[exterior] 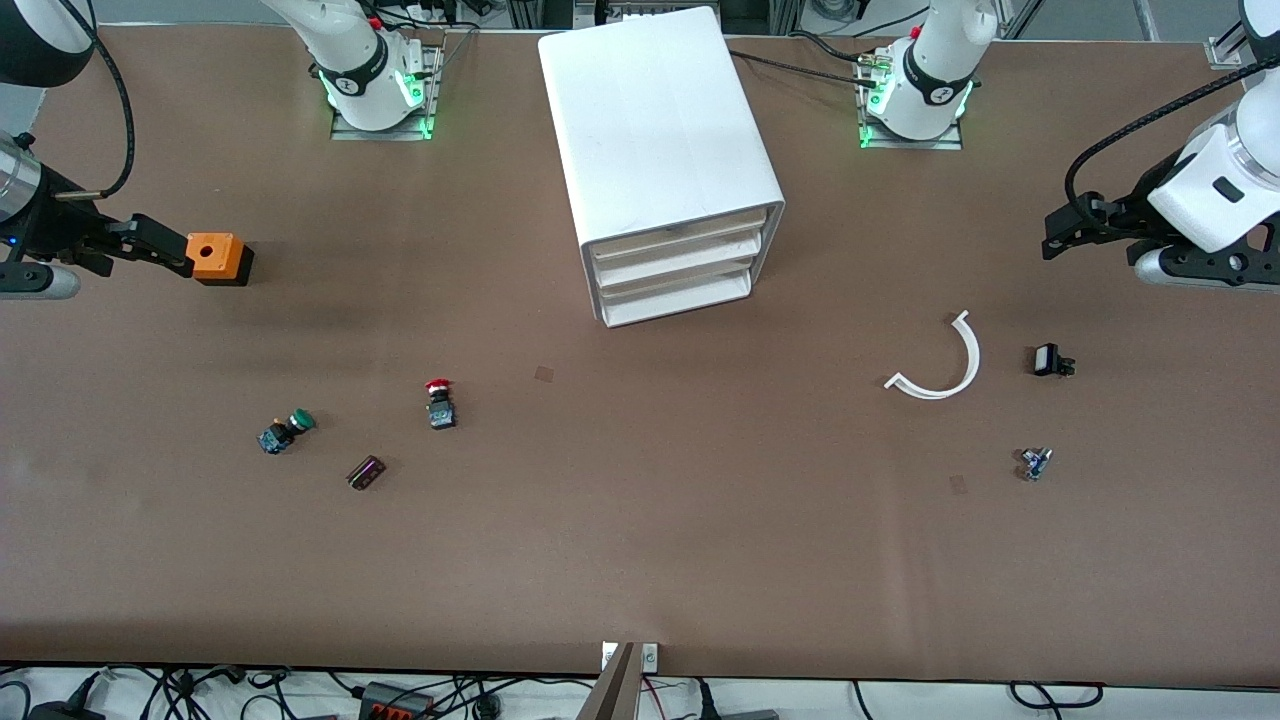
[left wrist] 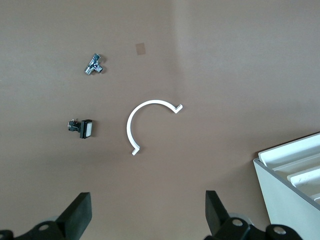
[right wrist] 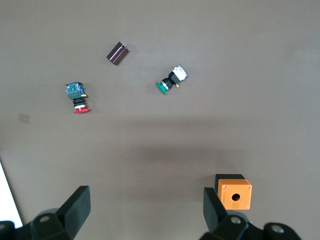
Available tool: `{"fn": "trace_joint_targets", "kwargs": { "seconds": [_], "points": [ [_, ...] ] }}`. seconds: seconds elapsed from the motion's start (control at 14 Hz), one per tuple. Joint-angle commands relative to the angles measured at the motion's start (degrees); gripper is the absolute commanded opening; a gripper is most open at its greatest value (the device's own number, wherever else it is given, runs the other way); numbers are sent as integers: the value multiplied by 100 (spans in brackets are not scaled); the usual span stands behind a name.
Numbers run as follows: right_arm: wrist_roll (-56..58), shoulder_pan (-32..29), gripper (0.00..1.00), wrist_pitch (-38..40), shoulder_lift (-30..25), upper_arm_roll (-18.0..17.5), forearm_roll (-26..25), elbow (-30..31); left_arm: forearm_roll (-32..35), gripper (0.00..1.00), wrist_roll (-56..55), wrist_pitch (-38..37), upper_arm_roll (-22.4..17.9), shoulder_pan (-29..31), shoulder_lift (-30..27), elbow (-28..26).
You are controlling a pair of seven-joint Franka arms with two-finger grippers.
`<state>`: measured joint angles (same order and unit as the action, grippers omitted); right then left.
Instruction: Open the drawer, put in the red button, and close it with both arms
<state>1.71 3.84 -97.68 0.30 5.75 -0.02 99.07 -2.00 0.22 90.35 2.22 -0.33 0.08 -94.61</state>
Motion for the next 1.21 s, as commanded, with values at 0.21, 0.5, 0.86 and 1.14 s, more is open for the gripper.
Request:
{"fn": "trace_joint_targets", "kwargs": {
  "seconds": [0.21,0.5,0.86,1.14],
  "points": [
    [58,-33,100,118,-30,-38,-68,-28,-11,100,-102,-141,15,24,89,189],
    [58,-32,100,109,14,-38,-68,-37,-11,100,-110,-141,15,24,89,189],
    [58,-50,100,83,128,-38,-59,-63,-99,100,-58,-1035,146,-55,72,329],
    [58,168,100,65,488,-47,-59,-282,-563,100,-58,-1765,472,-55,89,356]
  ]
}}
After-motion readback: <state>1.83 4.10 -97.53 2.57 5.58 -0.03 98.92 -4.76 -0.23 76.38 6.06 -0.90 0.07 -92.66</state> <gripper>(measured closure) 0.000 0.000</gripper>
